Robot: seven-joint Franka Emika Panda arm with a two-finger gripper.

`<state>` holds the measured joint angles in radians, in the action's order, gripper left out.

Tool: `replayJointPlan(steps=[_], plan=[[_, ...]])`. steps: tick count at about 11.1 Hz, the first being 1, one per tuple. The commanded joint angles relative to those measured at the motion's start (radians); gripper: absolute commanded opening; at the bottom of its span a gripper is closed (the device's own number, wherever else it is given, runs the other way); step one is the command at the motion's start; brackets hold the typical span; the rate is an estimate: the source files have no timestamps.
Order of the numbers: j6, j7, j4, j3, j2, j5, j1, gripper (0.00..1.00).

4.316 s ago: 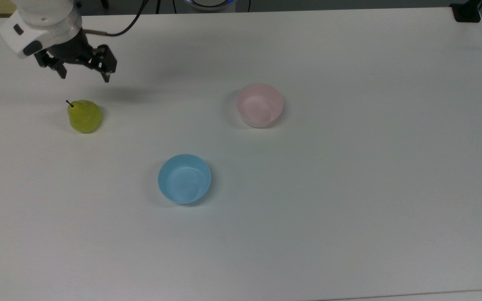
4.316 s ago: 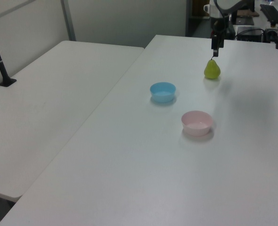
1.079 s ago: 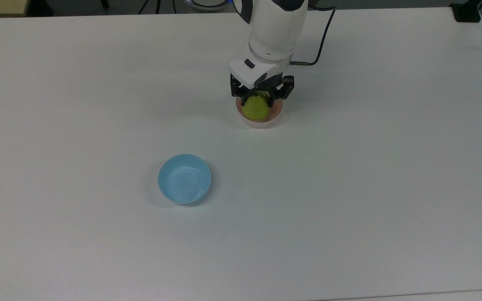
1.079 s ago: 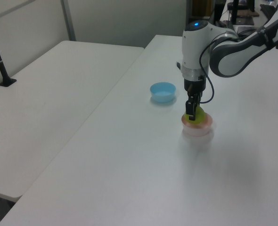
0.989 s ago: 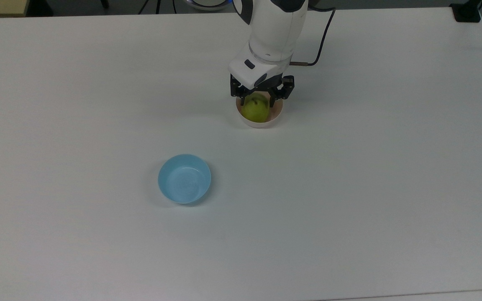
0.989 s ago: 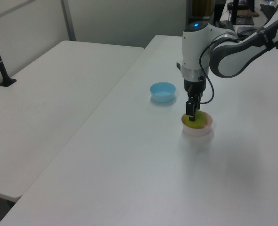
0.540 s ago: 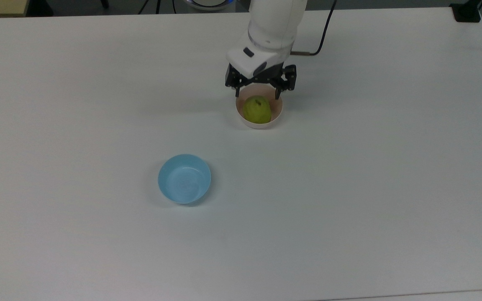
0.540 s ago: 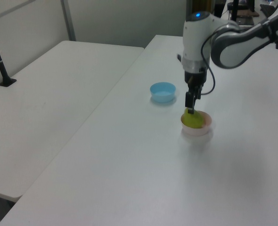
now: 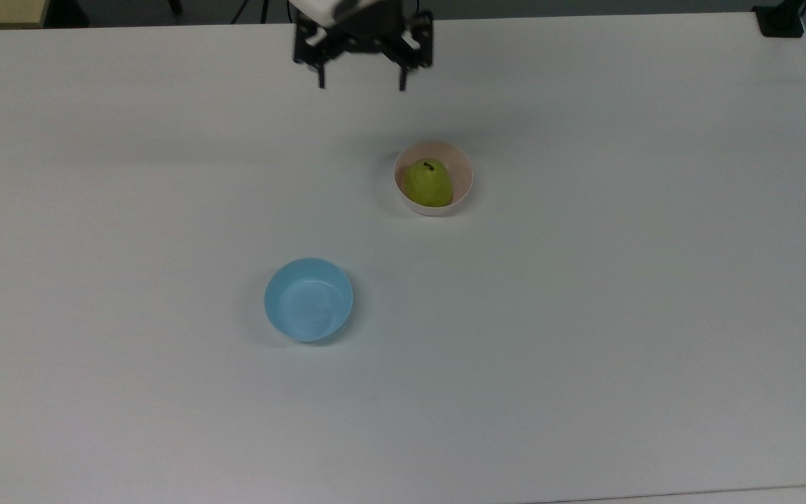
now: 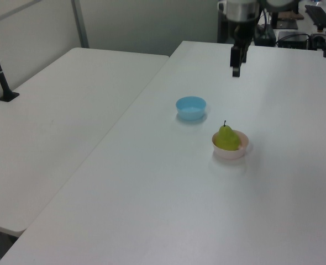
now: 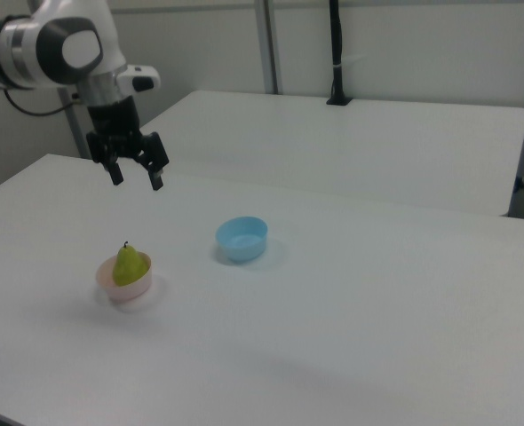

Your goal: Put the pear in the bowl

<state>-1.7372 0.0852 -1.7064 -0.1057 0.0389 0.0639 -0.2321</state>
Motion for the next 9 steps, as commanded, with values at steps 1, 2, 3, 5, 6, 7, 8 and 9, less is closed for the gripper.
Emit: replayJointPlan(steps=[1, 2, 3, 5, 6, 7, 8, 9], plan=[[0.134, -0.114, 0.086, 0.0, -0.054, -0.045, 0.082, 1.0], [0.152, -0.114, 0.099, 0.003, -0.069, -0.045, 0.1, 1.0], [0.154, -0.102, 0.099, 0.011, -0.085, -0.045, 0.114, 1.0], [0.16, -0.102, 0.099, 0.004, -0.091, -0.045, 0.114, 1.0], [0.16, -0.102, 0.099, 0.007, -0.09, -0.044, 0.111, 1.0], [0.162, -0.101, 0.097, 0.009, -0.09, -0.044, 0.109, 1.0], [0.163, -0.102, 0.096, 0.009, -0.09, -0.044, 0.109, 1.0], [0.172, -0.102, 0.096, 0.011, -0.09, -0.044, 0.111, 1.0]])
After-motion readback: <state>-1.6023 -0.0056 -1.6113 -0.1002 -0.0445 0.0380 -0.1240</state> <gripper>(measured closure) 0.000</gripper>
